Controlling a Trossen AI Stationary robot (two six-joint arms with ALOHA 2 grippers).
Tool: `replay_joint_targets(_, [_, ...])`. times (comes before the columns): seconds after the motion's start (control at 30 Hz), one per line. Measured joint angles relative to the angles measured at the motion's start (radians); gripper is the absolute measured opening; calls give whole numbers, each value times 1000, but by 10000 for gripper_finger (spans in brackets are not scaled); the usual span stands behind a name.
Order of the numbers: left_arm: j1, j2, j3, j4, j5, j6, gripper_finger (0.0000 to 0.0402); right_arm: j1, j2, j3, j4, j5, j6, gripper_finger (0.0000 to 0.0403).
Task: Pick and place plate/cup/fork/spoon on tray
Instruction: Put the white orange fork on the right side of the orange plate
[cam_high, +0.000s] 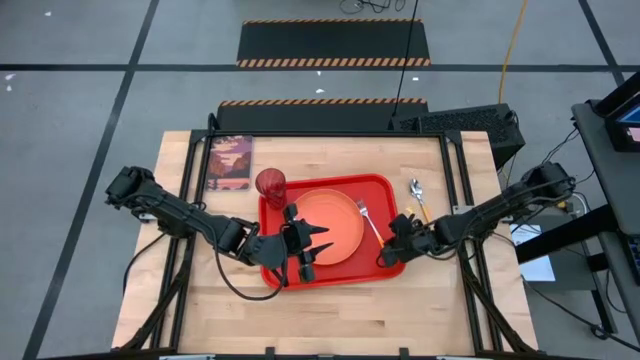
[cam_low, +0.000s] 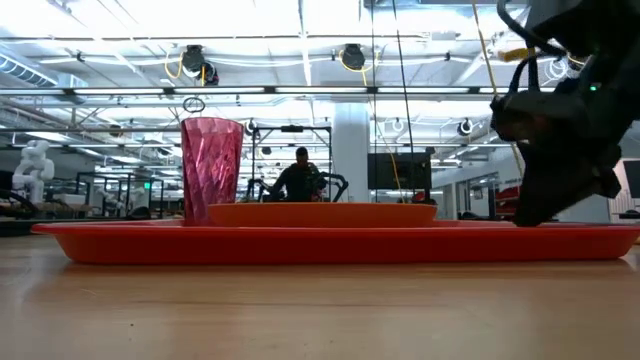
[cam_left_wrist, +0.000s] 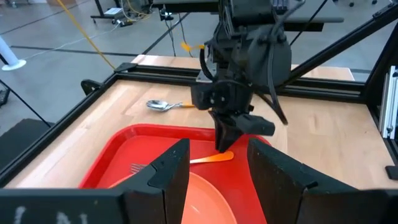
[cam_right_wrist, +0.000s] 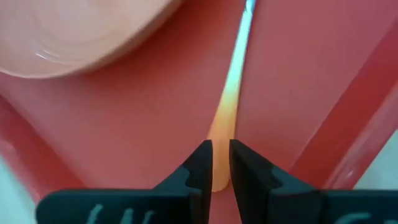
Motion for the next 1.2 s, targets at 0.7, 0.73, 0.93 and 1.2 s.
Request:
replay_joint_targets(0.7, [51,0,0,104,-1,79,163,13,73,1,102,-33,-37,43])
replay_joint_targets(0.73, [52,0,0,107,-1,79,163,13,73,1,106,-33,-45,43])
replay_joint_targets(0.93, [55,0,0,109,-1,79,163,13,73,1,109,-30,-53,43])
replay_joint_targets(1.2, [55,0,0,109,-1,78,163,25,73,0,116,-10,-50,43])
